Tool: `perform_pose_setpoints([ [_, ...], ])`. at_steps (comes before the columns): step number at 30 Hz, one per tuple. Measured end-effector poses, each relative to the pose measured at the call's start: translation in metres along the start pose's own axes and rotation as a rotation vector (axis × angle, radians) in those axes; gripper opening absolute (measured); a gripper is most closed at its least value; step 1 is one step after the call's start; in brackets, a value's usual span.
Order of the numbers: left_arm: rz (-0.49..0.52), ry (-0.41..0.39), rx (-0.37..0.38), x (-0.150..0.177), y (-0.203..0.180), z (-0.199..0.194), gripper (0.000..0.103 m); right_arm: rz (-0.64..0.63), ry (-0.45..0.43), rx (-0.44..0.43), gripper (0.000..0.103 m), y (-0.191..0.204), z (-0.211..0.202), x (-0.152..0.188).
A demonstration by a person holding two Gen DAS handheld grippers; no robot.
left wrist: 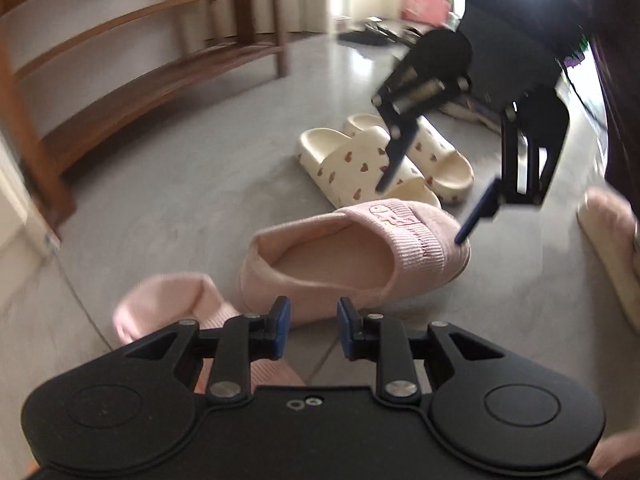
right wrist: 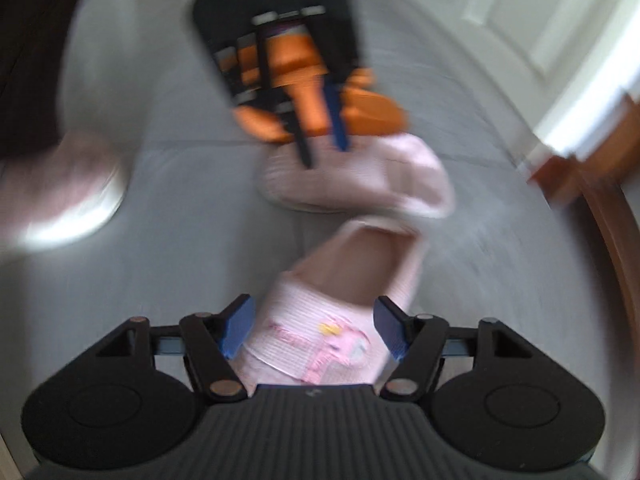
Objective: Organize scattered shoes
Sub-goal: 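Grasp a printed pink slipper with the right tool and set it beside the pink pair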
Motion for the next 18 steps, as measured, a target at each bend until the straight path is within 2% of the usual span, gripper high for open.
perform_pose_setpoints([
  [4,-0.049,-0.026,-0.018,0.000,-0.011,0.000,0.024,-0.152,0.029,-0.085,0.069,0.009,0.016,-0.011],
  [8,-0.096,-0.063,-0.048,0.000,-0.018,-0.003,0.028,-0.234,0.140,-0.185,0.065,0.014,0.047,-0.006],
  [9,-0.110,-0.072,-0.058,0.002,-0.019,-0.004,0.028,-0.244,0.161,-0.192,0.050,0.016,0.052,-0.003],
  [11,-0.132,-0.081,-0.071,0.010,-0.020,-0.009,0.029,-0.265,0.189,-0.175,0.036,0.015,0.061,0.000],
  [16,-0.203,-0.105,-0.147,0.020,-0.009,-0.019,0.035,-0.200,0.188,-0.142,0.025,0.007,0.066,-0.002],
  [18,-0.248,-0.121,-0.174,0.024,-0.001,-0.024,0.035,-0.058,0.172,-0.111,0.024,-0.011,0.068,-0.007],
])
Point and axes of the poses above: each gripper's, at about its wrist camera, not at the fingertips, and z roughly the way its jaws point, y to its left, x to its underside, the point moved 9 cm from there along z, roughly the way its jaws point, and after that the axes turned 8 degrees about x, right-handed, at the moved point
